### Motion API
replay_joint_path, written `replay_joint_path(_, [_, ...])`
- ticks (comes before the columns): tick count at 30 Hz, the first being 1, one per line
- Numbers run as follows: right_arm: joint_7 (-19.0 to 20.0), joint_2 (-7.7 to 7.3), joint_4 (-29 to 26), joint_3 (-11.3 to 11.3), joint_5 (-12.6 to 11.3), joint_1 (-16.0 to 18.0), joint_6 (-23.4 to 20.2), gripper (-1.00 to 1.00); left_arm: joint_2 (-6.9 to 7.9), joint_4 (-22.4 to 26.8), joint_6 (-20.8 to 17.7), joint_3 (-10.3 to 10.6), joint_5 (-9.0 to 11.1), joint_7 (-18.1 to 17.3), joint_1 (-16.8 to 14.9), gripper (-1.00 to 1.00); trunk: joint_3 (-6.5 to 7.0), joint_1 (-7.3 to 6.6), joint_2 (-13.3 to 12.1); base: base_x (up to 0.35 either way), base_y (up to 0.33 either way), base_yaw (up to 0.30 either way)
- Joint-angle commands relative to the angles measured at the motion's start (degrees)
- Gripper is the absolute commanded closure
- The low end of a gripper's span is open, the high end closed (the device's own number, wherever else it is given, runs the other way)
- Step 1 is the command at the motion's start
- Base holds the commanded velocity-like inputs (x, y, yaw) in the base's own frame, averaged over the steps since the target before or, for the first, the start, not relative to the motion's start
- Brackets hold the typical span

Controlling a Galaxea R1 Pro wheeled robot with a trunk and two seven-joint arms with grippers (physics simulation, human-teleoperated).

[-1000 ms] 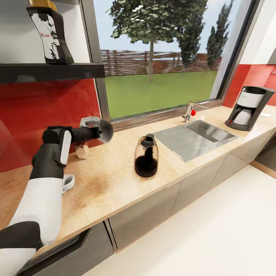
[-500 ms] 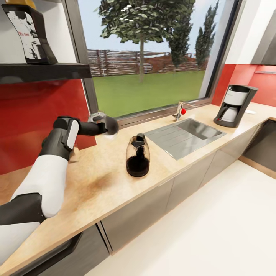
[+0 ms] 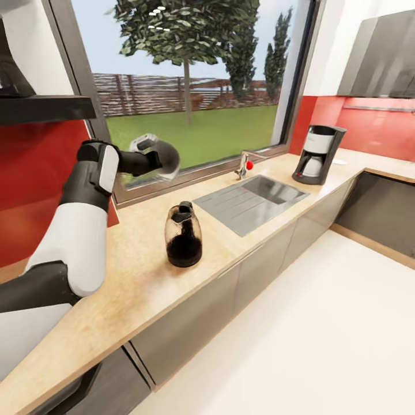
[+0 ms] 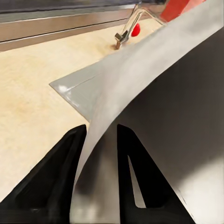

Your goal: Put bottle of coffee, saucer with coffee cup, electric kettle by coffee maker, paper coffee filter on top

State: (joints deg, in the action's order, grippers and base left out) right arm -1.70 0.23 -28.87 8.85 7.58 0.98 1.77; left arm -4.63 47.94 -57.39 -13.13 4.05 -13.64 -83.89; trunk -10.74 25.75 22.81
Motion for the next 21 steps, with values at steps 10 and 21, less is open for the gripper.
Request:
replay_joint_path(10, [-0.1, 0.03, 0.0, 0.2, 0.6, 0.0, 0.2, -1.00, -1.65, -1.3, -0.8, -5.9, 5.8, 7.4, -3.5, 1.00, -0.12, 0.03, 0.1, 0.000, 0.000, -0.265])
replay_joint_path(21, [-0.1, -0.04, -0.2, 0.2, 0.6, 0.1, 1.6, -1.00, -1.58, -5.5, -0.8, -13.6, 9.6, 19.0, -5.0, 1.00, -0.12, 0.03, 0.1, 0.000, 0.000, -0.188])
